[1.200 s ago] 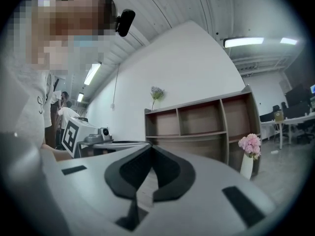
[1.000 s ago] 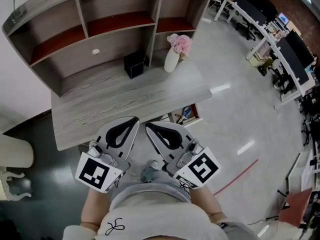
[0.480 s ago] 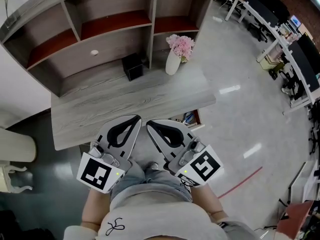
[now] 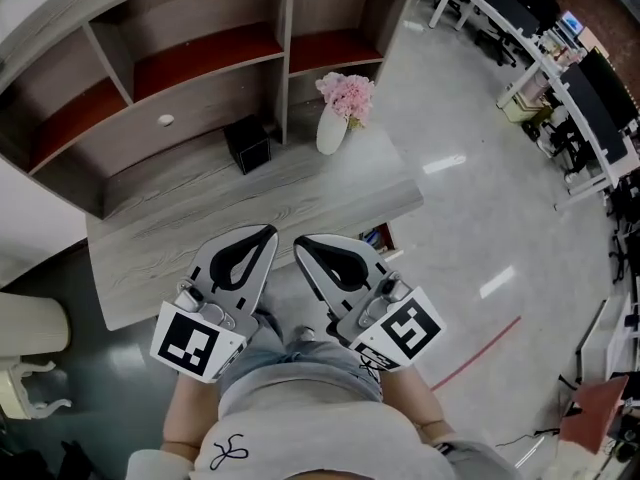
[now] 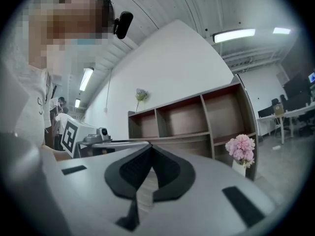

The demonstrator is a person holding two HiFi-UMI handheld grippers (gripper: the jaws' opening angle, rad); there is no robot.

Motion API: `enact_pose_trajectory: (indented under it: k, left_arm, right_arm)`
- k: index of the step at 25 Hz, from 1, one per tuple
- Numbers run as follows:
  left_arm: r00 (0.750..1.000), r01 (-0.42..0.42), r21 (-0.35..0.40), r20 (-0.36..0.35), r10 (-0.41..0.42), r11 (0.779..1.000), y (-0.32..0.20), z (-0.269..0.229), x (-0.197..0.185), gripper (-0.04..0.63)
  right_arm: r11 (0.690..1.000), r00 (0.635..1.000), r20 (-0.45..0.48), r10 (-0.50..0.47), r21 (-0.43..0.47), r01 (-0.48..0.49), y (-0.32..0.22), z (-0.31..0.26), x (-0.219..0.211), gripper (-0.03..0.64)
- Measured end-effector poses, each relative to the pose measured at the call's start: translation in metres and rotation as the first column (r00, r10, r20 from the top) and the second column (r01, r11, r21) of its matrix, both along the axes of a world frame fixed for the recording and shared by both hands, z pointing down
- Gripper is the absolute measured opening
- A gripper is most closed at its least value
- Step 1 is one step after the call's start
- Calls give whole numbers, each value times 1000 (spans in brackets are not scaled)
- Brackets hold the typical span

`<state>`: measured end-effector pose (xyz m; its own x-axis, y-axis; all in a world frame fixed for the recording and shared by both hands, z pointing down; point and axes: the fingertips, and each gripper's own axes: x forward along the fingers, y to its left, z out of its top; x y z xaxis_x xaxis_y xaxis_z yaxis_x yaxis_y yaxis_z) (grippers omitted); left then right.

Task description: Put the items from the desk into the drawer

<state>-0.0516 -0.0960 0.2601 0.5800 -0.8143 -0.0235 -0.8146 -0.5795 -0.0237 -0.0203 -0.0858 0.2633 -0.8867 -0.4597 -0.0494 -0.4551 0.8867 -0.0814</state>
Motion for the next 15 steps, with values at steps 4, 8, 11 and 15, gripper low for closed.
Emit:
enact_pose_trajectory:
  k: [4, 8, 11, 15]
  left_arm:
    - [999, -36, -7, -7, 36, 999, -23, -3, -14, 11]
    - [999, -49, -6, -15, 48, 999, -47, -1, -36, 11]
    - [998, -56, -11, -19, 56, 998, -63, 0, -51, 11]
    - [997, -76, -40, -16, 76, 996, -80, 2, -68, 11]
  right_arm:
    - [1000, 1000, -8, 28, 9, -28, -22, -3, -16, 8]
    - [999, 999, -19, 46, 7, -45, -46, -1, -38, 8]
    - [998, 998, -22, 56, 2, -56, -62, -1, -52, 8]
    - [998, 997, -24, 66, -3, -67, -82, 0, -72, 8]
